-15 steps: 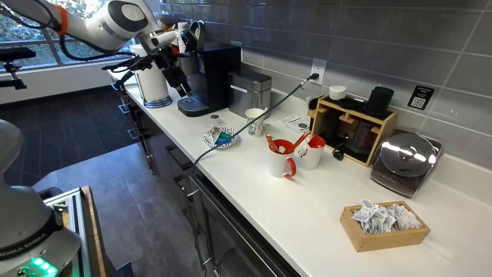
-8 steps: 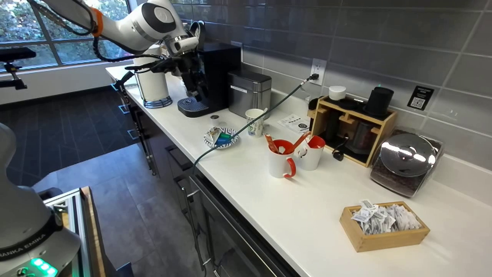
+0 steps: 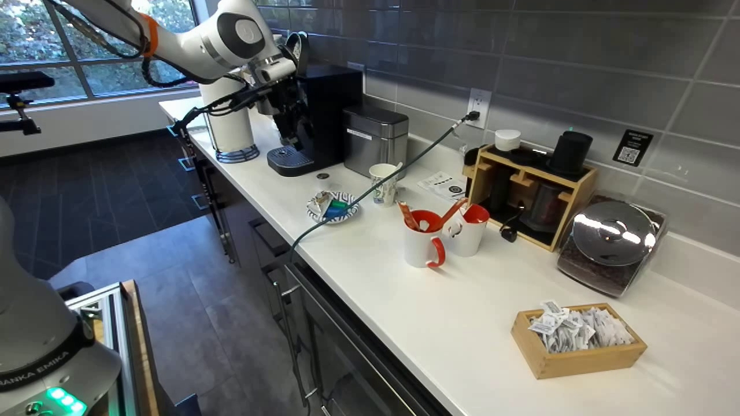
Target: Put the white straw in the mug at the front.
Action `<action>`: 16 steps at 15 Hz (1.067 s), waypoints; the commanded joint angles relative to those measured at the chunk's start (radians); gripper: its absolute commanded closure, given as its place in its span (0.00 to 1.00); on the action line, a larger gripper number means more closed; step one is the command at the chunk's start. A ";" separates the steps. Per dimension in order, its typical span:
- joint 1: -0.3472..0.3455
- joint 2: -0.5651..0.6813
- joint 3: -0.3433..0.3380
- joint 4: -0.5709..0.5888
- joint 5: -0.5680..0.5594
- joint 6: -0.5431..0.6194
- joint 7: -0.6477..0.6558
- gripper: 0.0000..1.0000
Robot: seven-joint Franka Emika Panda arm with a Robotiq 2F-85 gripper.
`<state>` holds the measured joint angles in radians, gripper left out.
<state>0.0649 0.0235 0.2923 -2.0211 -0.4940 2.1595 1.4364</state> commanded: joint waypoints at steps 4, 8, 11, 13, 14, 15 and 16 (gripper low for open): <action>0.060 0.151 -0.128 0.087 0.015 0.279 0.058 0.00; 0.081 0.119 -0.161 0.052 0.015 0.264 0.027 0.00; 0.088 0.114 -0.158 0.052 0.014 0.263 0.027 0.00; 0.098 0.148 -0.177 0.082 -0.022 0.293 0.084 0.00; 0.106 0.167 -0.190 0.103 -0.048 0.296 0.121 0.00; 0.113 0.195 -0.204 0.138 -0.068 0.290 0.151 0.00; 0.122 0.225 -0.217 0.177 -0.100 0.278 0.174 0.00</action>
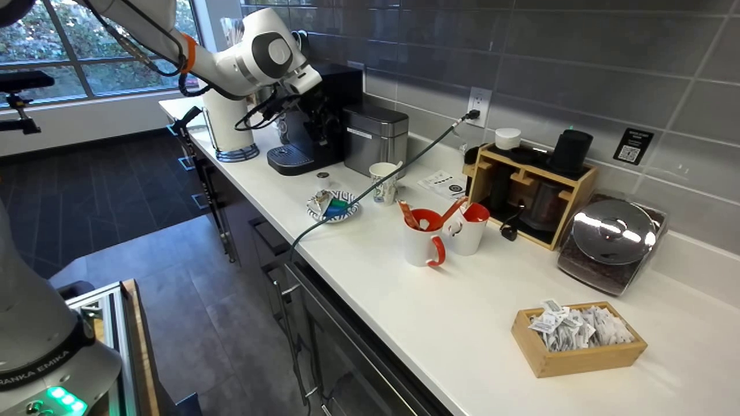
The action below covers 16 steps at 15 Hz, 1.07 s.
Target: Put the white straw in the mug at the front.
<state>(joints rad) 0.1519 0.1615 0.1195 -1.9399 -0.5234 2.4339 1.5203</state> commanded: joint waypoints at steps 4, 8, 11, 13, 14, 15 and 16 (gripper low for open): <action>0.072 0.192 -0.090 0.248 -0.163 -0.060 0.047 0.00; 0.079 0.275 -0.115 0.373 -0.192 -0.102 -0.113 0.00; 0.053 0.300 -0.115 0.425 -0.136 -0.160 -0.320 0.00; 0.036 0.302 -0.113 0.432 -0.099 -0.191 -0.454 0.00; 0.028 0.303 -0.111 0.431 -0.069 -0.205 -0.511 0.00; 0.028 0.304 -0.118 0.428 -0.057 -0.216 -0.554 0.00; 0.027 0.303 -0.123 0.424 -0.038 -0.236 -0.598 0.00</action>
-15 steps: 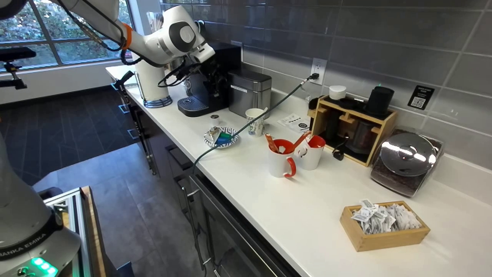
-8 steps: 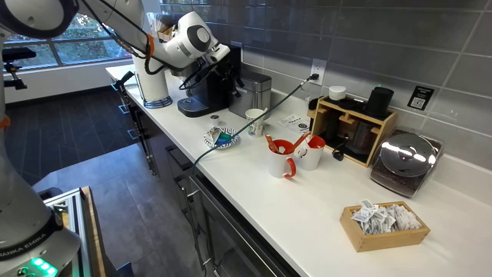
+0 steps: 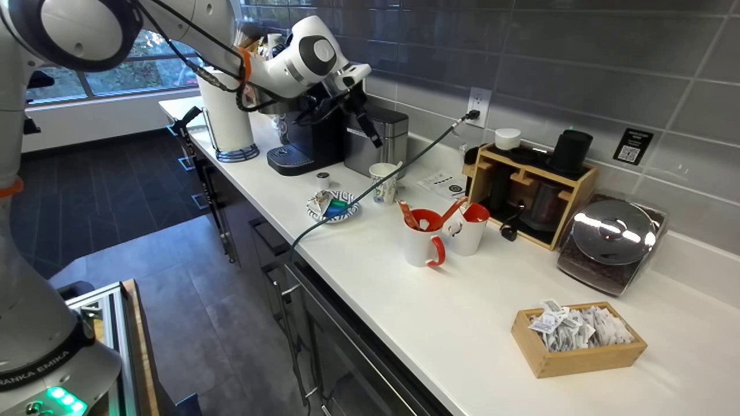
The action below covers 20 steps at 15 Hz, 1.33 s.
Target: Put the white straw in the mug at the front.
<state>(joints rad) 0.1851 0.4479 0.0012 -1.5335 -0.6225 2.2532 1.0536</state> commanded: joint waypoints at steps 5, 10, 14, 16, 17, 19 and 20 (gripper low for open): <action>0.014 0.009 -0.049 0.003 0.069 -0.045 -0.120 0.00; 0.046 0.035 -0.076 0.003 0.058 -0.034 0.036 0.00; 0.056 0.079 -0.092 0.028 0.048 -0.017 0.110 0.00; 0.055 0.099 -0.095 0.053 0.057 -0.015 0.132 0.00; 0.054 0.108 -0.095 0.068 0.065 -0.020 0.137 0.00; 0.056 0.123 -0.103 0.091 0.059 -0.013 0.155 0.00; 0.056 0.132 -0.107 0.107 0.058 -0.015 0.160 0.00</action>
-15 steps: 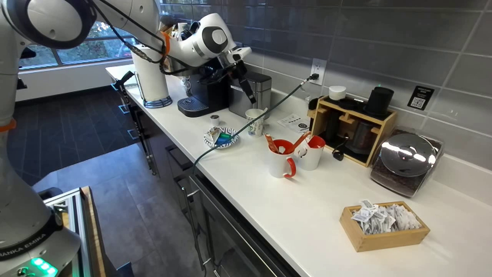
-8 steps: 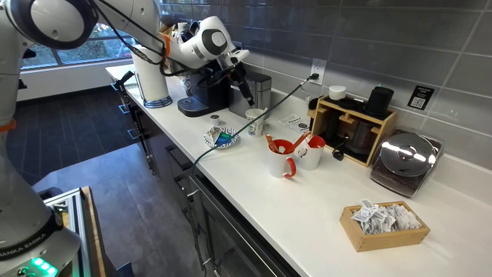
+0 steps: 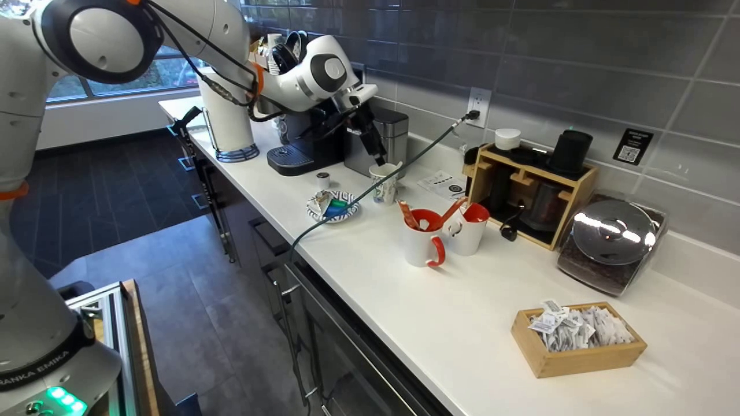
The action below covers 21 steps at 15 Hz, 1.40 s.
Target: Put the white straw in the mug at the front.
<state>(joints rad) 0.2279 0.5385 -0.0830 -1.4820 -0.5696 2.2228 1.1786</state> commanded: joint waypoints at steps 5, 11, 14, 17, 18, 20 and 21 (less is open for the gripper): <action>0.018 0.093 -0.045 0.116 -0.009 0.001 0.027 0.08; 0.023 0.143 -0.068 0.168 -0.001 -0.001 0.027 0.22; 0.026 0.152 -0.075 0.186 0.002 -0.006 0.028 0.51; 0.032 0.151 -0.083 0.192 0.000 -0.010 0.032 0.75; 0.034 0.149 -0.085 0.191 -0.001 -0.010 0.033 0.83; 0.038 0.143 -0.091 0.187 -0.004 -0.008 0.039 0.99; 0.039 0.141 -0.093 0.186 -0.005 -0.009 0.039 1.00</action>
<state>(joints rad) 0.2504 0.6726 -0.1582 -1.3079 -0.5716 2.2229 1.1947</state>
